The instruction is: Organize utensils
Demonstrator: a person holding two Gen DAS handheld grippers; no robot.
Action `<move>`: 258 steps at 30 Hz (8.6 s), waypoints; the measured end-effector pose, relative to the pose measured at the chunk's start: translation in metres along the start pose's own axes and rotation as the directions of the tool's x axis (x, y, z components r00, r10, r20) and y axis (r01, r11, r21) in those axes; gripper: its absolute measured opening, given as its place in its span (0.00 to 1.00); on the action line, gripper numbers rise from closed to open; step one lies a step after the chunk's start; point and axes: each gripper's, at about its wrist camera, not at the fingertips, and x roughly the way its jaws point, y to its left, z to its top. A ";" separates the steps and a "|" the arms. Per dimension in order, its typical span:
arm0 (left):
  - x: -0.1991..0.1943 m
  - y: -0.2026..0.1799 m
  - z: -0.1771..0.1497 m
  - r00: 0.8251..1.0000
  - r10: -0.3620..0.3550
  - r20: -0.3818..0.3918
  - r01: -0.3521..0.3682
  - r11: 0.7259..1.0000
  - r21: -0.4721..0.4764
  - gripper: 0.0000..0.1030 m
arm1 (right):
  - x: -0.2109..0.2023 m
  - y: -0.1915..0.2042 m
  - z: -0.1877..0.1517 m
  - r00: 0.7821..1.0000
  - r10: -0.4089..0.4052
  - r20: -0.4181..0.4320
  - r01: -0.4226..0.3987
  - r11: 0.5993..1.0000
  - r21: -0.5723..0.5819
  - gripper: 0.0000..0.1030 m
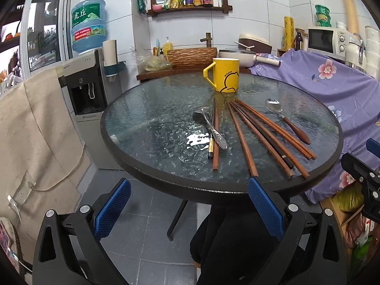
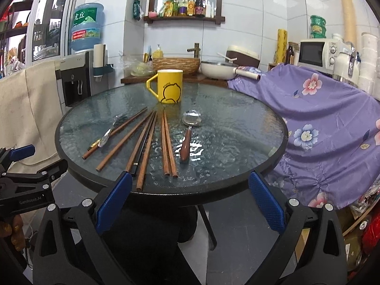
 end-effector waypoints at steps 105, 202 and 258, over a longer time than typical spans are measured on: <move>0.080 -0.011 0.044 0.994 -0.098 -0.055 0.097 0.995 -0.018 0.14 | 0.112 -0.004 0.025 0.981 0.066 -0.181 -0.070 0.997 -0.019 0.16; 0.078 0.012 0.043 0.973 -0.210 -0.100 0.193 0.968 -0.160 0.19 | 0.094 -0.006 0.051 0.994 0.068 -0.080 -0.072 0.996 -0.046 0.16; -0.003 -0.012 0.115 0.929 -0.250 0.274 0.265 0.964 -0.018 0.07 | 0.072 -0.016 0.105 0.991 0.123 0.053 -0.117 0.988 -0.098 0.16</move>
